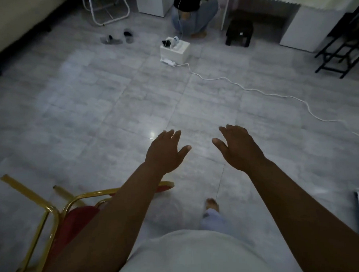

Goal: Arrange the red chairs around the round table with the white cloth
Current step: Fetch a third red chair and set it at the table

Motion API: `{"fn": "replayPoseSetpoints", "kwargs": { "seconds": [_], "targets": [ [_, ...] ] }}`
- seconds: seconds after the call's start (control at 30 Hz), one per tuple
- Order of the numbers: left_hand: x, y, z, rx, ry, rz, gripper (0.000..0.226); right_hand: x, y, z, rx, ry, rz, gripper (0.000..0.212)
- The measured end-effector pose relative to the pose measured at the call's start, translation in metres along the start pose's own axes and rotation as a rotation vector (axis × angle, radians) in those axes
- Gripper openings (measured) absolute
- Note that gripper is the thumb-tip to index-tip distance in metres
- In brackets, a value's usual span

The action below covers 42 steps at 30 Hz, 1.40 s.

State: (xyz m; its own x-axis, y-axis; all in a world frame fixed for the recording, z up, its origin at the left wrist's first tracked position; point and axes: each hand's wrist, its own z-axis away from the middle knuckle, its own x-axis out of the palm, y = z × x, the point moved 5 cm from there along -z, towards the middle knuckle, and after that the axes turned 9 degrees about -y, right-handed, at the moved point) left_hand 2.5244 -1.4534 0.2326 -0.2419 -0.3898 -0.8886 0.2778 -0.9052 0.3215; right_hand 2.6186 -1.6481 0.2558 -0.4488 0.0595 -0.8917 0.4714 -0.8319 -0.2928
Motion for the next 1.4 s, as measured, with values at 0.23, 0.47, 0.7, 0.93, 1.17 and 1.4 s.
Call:
{"fn": "replayPoseSetpoints", "kwargs": {
  "seconds": [0.23, 0.47, 0.7, 0.93, 1.17, 1.4],
  "targets": [
    [-0.034, -0.004, -0.09, -0.17, 0.041, 0.094, 0.074, -0.062, 0.008, -0.134, -0.195, -0.08, 0.095, 0.067],
    [-0.076, -0.08, -0.171, -0.348, 0.093, 0.173, 0.074, -0.096, -0.05, -0.28, -0.365, -0.101, 0.168, 0.065],
    [-0.145, -0.183, -0.25, -0.467, 0.136, 0.277, 0.074, -0.119, -0.141, -0.416, -0.478, -0.169, 0.251, 0.065],
    [-0.212, -0.285, -0.281, -0.628, 0.21, 0.283, 0.079, -0.137, -0.256, -0.53, -0.642, -0.203, 0.234, 0.066],
    [-0.224, -0.374, -0.271, -0.946, 0.28, 0.414, 0.078, -0.106, -0.381, -0.613, -0.938, -0.326, 0.374, 0.068],
    [-0.209, -0.402, -0.214, -1.333, 0.358, 0.59, 0.078, -0.057, -0.518, -0.616, -1.395, -0.449, 0.569, 0.075]
  ]
}}
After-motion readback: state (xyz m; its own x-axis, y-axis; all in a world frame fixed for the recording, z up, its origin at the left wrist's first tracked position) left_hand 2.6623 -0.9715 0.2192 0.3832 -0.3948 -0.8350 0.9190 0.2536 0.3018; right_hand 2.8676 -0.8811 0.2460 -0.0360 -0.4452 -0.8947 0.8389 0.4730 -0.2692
